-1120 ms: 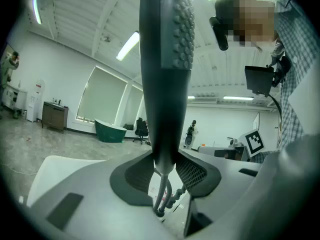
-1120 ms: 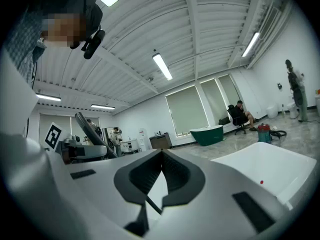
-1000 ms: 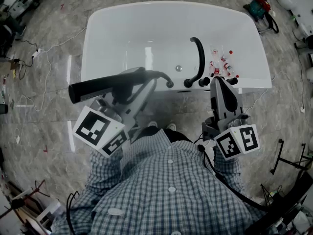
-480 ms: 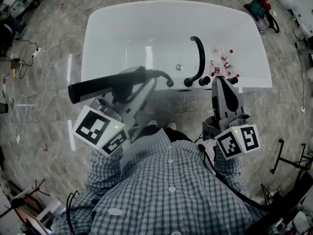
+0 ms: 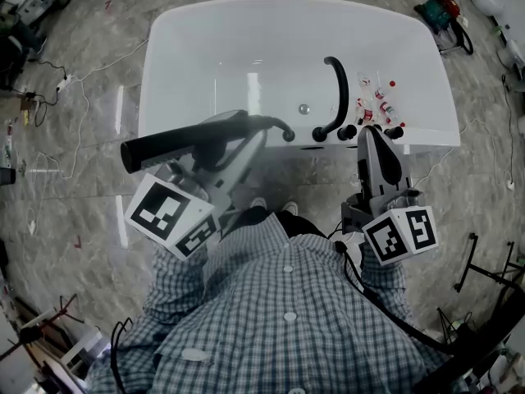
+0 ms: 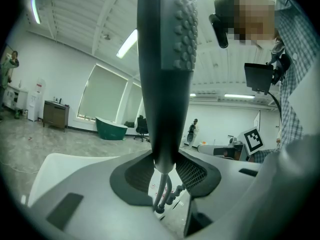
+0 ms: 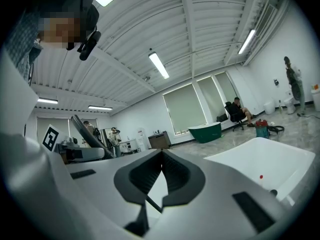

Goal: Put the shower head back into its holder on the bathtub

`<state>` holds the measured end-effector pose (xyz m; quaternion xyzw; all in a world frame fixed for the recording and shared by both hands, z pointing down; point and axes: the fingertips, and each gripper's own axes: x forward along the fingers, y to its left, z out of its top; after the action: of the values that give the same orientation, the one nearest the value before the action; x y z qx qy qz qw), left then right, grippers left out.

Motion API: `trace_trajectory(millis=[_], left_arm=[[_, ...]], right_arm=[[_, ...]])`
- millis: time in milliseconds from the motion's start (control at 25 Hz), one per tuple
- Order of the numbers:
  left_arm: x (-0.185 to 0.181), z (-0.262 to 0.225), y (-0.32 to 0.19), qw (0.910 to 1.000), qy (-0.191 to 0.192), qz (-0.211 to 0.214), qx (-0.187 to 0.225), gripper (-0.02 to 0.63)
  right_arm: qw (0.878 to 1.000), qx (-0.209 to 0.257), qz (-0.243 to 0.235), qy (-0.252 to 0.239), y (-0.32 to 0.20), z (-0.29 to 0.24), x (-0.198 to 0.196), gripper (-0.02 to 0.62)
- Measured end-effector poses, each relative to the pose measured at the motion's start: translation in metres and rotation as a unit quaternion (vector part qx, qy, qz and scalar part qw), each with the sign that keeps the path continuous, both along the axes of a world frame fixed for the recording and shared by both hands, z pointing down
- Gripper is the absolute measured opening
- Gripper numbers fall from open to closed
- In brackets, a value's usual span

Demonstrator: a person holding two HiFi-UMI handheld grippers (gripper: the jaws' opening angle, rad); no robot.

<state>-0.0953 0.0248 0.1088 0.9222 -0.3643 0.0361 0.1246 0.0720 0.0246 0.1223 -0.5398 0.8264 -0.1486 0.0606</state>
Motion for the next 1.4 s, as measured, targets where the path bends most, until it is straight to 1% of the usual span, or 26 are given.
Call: trace_trajectory(millis=[640, 1400], left_arm=[[0.000, 0.014, -0.002, 0.9998, -0.009, 0.001, -0.017, 0.140], [0.005, 0.053, -0.002, 0.9986, -0.022, 0.007, -0.048, 0.140]], right_arm=[[1.000, -0.017, -0.008, -0.004, 0.002, 0.011, -0.008, 0.011], [0.999, -0.048, -0.019, -0.005, 0.000, 0.040, -0.014, 0.012]])
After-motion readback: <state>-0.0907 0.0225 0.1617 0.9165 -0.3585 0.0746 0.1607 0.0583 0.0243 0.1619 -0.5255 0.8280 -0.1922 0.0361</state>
